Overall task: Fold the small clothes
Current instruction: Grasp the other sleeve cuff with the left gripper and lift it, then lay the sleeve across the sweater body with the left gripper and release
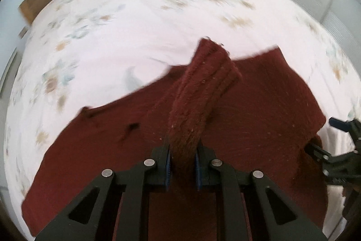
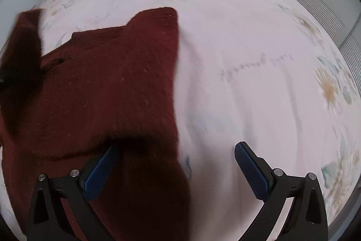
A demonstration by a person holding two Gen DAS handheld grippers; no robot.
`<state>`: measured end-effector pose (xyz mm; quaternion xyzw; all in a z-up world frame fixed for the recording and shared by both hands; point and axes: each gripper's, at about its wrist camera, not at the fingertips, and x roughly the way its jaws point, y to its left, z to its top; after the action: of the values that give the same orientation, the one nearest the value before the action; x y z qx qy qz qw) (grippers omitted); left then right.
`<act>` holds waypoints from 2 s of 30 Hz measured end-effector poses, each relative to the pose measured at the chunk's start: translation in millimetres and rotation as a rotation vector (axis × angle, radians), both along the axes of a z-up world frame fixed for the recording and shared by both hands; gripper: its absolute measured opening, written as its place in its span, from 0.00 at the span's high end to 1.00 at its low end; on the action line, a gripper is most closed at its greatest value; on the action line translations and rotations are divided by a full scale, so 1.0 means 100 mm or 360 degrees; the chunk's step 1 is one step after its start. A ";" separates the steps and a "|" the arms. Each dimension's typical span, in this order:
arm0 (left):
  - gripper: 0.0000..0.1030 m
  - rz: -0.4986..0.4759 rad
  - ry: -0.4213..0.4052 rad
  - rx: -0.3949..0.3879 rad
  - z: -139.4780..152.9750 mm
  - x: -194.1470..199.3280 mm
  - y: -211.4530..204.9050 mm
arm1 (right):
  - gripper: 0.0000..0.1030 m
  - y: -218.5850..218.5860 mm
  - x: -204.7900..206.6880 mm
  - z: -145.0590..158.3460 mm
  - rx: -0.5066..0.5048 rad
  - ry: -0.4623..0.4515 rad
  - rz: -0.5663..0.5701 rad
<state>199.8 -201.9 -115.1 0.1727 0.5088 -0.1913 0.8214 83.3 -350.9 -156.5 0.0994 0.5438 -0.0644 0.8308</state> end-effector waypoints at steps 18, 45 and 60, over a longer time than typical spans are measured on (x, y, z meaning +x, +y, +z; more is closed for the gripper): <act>0.81 0.0556 0.0139 -0.0166 -0.13 -0.42 1.60 | 0.56 0.13 0.12 -0.11 0.0018 0.0083 -0.0006; 0.01 0.0646 0.0009 -0.0336 0.69 -0.78 2.28 | 0.00 0.91 0.16 0.86 -0.0174 -0.0155 0.0269; 0.01 0.0378 0.0061 -0.0095 -0.15 -0.80 1.60 | 0.00 1.41 0.37 -0.06 -0.0195 -0.0067 0.0362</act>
<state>119.7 -42.1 -129.7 0.0831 0.5353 -0.1109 0.8332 120.1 -210.3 -162.1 -0.0124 0.5291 -0.0006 0.8484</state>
